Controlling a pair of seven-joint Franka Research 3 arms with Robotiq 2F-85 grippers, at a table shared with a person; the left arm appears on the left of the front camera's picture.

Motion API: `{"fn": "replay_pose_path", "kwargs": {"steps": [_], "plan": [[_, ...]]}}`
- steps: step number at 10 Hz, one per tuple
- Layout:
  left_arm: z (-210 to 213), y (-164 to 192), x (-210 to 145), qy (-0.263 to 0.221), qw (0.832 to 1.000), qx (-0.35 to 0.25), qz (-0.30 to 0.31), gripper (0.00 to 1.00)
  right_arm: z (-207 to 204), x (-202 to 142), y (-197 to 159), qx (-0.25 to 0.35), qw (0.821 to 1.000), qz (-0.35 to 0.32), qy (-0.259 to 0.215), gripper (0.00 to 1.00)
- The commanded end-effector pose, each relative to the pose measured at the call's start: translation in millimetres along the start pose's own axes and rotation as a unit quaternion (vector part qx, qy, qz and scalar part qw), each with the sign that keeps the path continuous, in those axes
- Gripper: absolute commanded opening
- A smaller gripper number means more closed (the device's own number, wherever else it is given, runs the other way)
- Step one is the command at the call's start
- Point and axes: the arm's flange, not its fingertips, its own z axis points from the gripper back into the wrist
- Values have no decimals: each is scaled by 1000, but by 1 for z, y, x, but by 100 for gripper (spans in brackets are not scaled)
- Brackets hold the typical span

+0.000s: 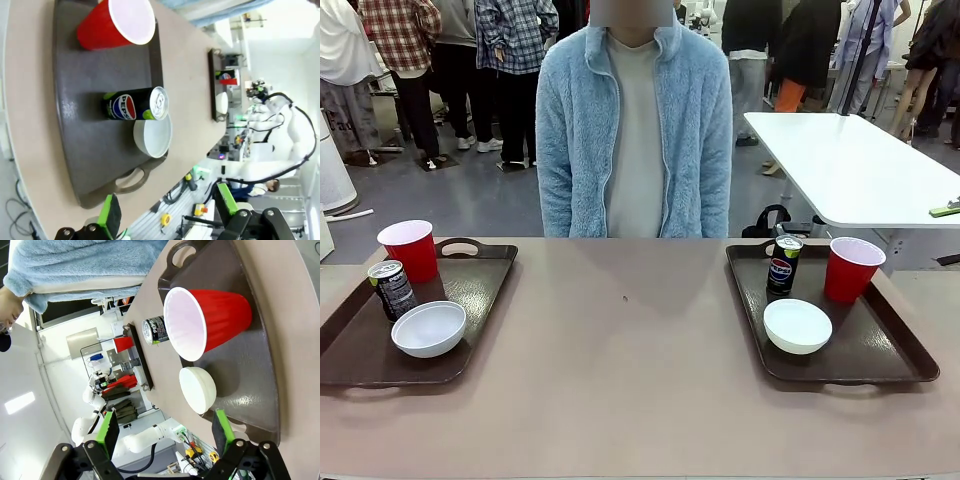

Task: Prepare tableware on both trays.
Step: Pick up a Picnic Bowl from the table and place it on a Handle tray.

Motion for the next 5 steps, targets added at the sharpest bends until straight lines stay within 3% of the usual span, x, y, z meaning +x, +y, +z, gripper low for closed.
{"fn": "replay_pose_path", "kwargs": {"steps": [1,5], "plan": [[13,5,4,-7,999,-28,-21,100,0,0,1,2,1000,2,-1,97],[10,0,6,10,1000,-17,-24,100,0,0,1,2,1000,2,-1,97]]}}
